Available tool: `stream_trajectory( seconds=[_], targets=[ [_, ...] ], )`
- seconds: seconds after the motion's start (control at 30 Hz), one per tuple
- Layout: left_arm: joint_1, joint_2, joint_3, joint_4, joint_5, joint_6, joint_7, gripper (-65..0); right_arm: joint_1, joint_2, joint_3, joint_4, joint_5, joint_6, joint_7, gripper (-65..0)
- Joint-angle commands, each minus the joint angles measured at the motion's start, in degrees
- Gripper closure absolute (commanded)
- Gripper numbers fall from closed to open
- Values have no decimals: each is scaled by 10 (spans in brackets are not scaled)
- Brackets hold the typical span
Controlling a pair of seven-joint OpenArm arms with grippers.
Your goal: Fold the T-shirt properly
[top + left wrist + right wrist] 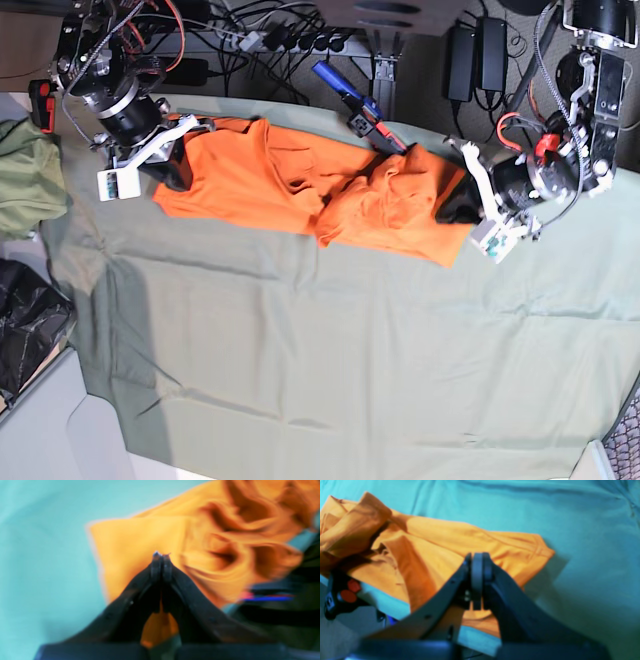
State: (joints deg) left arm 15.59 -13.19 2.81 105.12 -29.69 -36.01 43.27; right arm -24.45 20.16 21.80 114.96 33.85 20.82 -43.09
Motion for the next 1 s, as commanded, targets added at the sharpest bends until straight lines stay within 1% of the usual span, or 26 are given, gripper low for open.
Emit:
stream_trajectory(
  seconds=[0.0, 0.1, 0.2, 0.3, 0.37, 0.5, 0.63, 0.67, 0.7, 0.77, 0.8, 0.83, 0.97],
  targets=[
    [-3, 1, -1, 8, -18, 0, -13, 0, 2, 8, 5, 9, 9, 26, 13, 0],
    [-2, 12, 15, 8, -20, -2, -11, 0, 2, 8, 5, 9, 10, 26, 13, 0],
    [-3, 12, 59, 8, -14, -2, -22, 0, 2, 8, 5, 9, 11, 26, 13, 0],
    [-5, 15, 112, 8, 15, -2, -53, 0, 2, 8, 5, 9, 10, 26, 13, 0],
    [-8, 31, 135, 8, 35, -2, -58, 0, 2, 8, 5, 9, 10, 26, 13, 0],
    [-23, 56, 148, 8, 52, -2, -57, 0, 2, 8, 6, 9, -1, 26, 16, 0],
    [-45, 57, 147, 8, 51, -2, -52, 0, 3, 7, 22, 9, -25, 23, 26, 0],
    [-50, 57, 147, 8, 51, -2, -49, 0, 5, 7, 30, 9, -25, 17, 26, -35],
    [-52, 57, 147, 8, 51, -2, -45, 0, 7, 7, 39, 9, -26, 5, 26, -125],
    [-54, 57, 147, 8, 51, -2, -44, 0, 10, 8, 59, 7, -35, -35, 26, -332],
    [-54, 55, 147, 8, 51, -2, -42, 0, 11, 8, 69, 6, -42, -52, 26, -416],
    [-54, 54, 147, 8, 51, -2, -40, 0, 11, 8, 78, 3, -46, -62, 26, -452],
    [-54, 54, 139, 8, 51, -2, -31, 0, 11, 8, 96, -30, -40, -63, 21, -449]
  ],
)
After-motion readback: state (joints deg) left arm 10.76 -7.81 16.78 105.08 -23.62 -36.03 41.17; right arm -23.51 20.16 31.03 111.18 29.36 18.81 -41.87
